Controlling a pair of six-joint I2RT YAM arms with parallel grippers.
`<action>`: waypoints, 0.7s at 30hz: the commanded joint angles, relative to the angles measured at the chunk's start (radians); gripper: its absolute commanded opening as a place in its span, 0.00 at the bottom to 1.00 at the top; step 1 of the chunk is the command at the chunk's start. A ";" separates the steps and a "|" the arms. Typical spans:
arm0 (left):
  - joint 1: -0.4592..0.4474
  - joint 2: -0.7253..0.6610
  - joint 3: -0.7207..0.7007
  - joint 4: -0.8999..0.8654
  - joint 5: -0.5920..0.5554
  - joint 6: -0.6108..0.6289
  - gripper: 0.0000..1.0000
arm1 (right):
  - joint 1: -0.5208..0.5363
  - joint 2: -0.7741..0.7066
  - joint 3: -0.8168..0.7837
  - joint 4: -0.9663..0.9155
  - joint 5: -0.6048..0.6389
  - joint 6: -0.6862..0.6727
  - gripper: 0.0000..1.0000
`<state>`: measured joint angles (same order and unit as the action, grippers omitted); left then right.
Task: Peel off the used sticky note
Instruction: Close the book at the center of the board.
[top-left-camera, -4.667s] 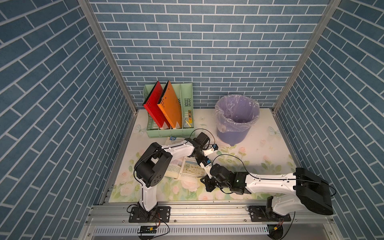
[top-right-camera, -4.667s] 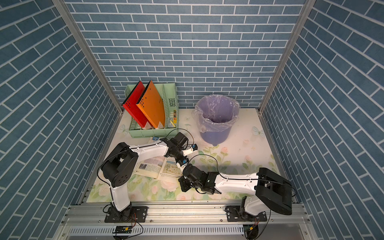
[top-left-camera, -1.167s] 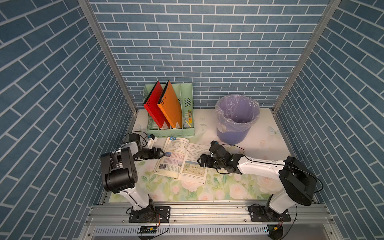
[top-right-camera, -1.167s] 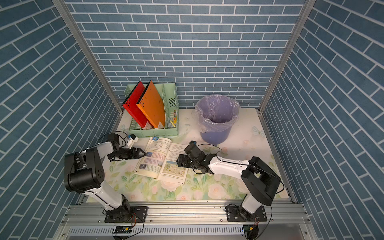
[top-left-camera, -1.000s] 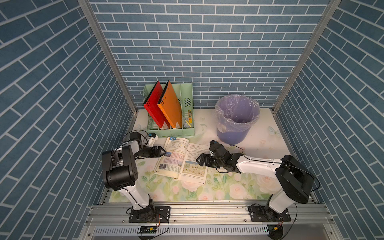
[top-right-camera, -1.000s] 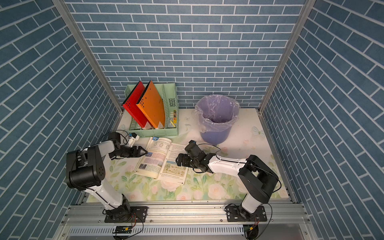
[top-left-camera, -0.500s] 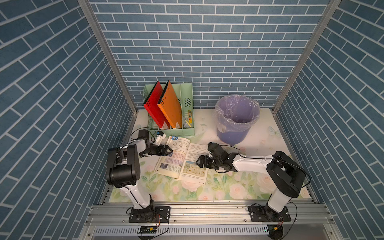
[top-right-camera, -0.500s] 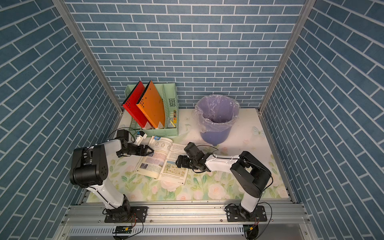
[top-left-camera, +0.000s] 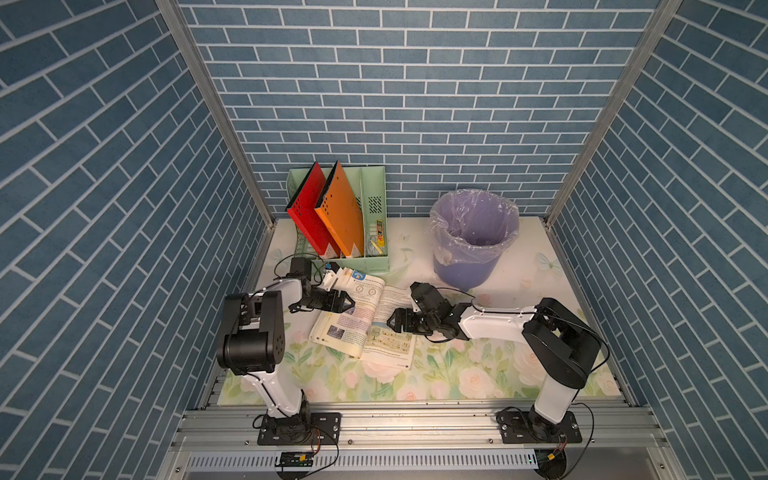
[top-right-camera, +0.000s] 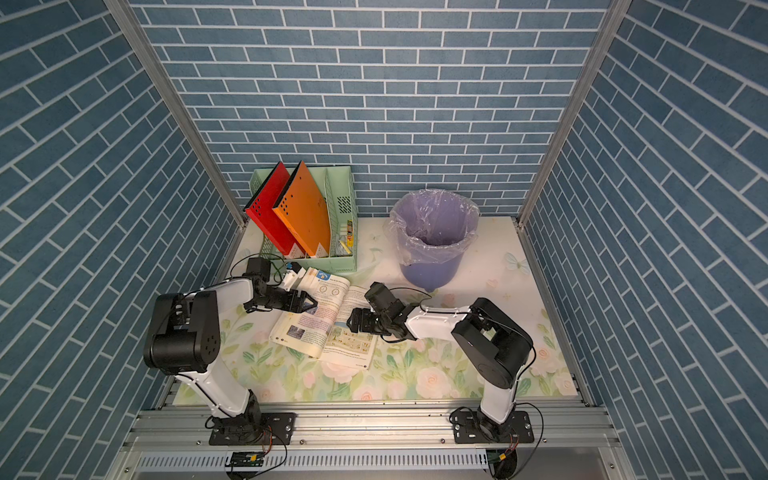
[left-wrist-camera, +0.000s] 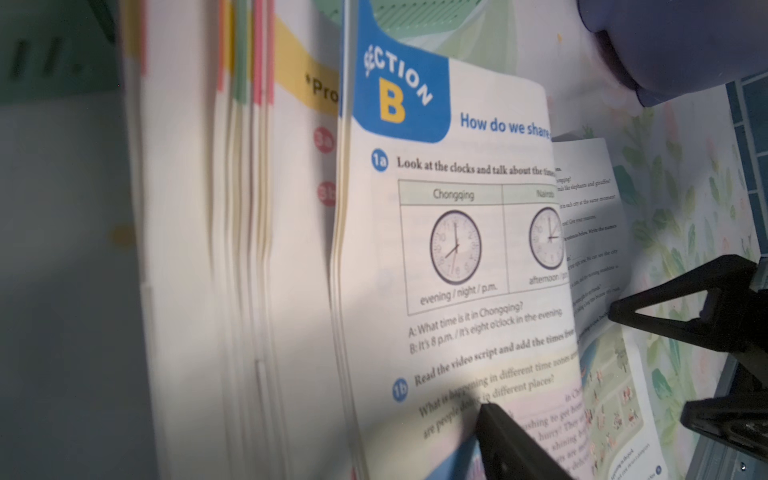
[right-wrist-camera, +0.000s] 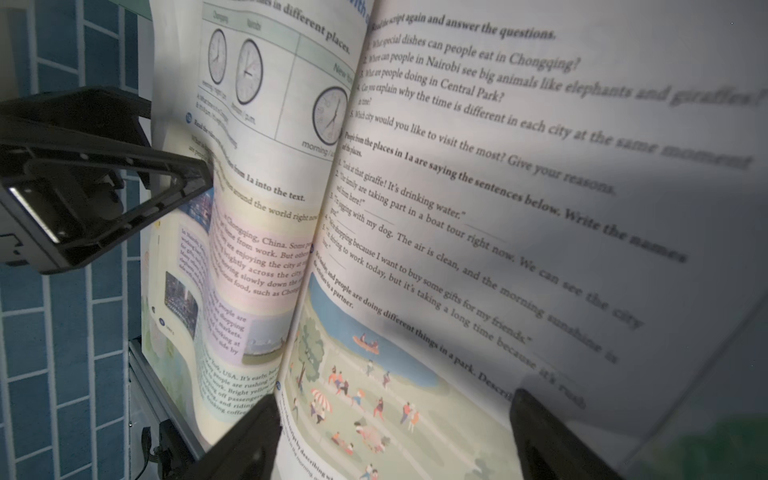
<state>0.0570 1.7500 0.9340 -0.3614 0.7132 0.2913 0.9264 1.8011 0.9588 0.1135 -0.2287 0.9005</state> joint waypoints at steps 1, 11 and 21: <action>-0.036 -0.005 -0.034 -0.108 0.074 0.016 0.81 | -0.002 0.070 0.017 -0.003 -0.054 -0.028 0.87; -0.068 -0.024 0.003 -0.274 0.288 0.152 0.80 | -0.003 0.066 0.007 0.070 -0.101 -0.017 0.86; -0.144 -0.034 0.062 -0.350 0.380 0.213 0.78 | -0.020 -0.011 -0.114 0.168 -0.119 0.021 0.86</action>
<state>-0.0536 1.7279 0.9615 -0.6441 1.0264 0.4606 0.9134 1.8038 0.8856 0.2829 -0.3233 0.8940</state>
